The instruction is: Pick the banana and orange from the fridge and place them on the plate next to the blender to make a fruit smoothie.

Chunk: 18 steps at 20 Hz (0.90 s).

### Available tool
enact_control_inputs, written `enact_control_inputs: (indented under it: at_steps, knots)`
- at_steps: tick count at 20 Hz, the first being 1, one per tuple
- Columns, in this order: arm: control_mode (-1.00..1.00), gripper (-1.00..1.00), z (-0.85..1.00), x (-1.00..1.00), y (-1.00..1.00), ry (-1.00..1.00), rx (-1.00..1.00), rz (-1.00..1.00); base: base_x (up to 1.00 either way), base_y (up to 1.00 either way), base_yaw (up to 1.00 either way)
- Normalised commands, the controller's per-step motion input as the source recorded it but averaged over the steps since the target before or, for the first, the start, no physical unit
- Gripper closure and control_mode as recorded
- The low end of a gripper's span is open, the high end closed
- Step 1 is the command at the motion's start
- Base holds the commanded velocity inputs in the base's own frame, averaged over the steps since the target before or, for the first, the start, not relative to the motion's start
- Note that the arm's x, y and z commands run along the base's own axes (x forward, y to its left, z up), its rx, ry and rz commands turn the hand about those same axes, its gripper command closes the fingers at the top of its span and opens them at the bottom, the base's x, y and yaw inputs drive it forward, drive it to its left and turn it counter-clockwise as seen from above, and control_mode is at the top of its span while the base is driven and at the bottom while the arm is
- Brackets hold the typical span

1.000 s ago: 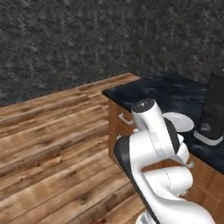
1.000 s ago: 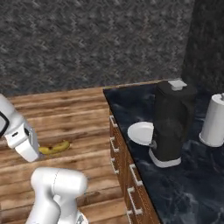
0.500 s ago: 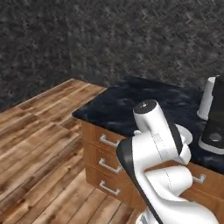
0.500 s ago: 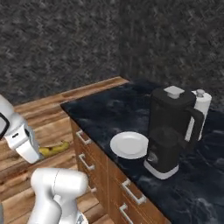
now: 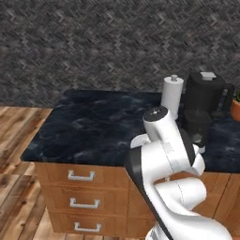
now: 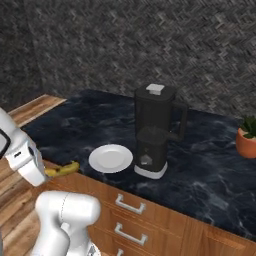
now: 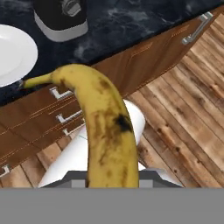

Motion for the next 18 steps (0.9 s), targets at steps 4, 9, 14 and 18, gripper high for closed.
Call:
enact_control_inputs:
  at_steps: [4,9,14,18]
  knots:
    - [-1.0,1.0,-0.02,0.97,0.21,0.11,0.0,-0.63,0.0,0.0,0.0]
    - [-1.0,1.0,0.0,1.0,-0.03,0.21,0.01,-0.3,0.0,0.0,0.0]
    - [-1.0,1.0,-0.11,1.0,-0.33,0.2,0.06,-0.06,0.0,0.0,0.0]
    - [-1.0,1.0,-0.49,0.92,-0.18,0.03,0.0,0.0,0.0,0.0,0.0]
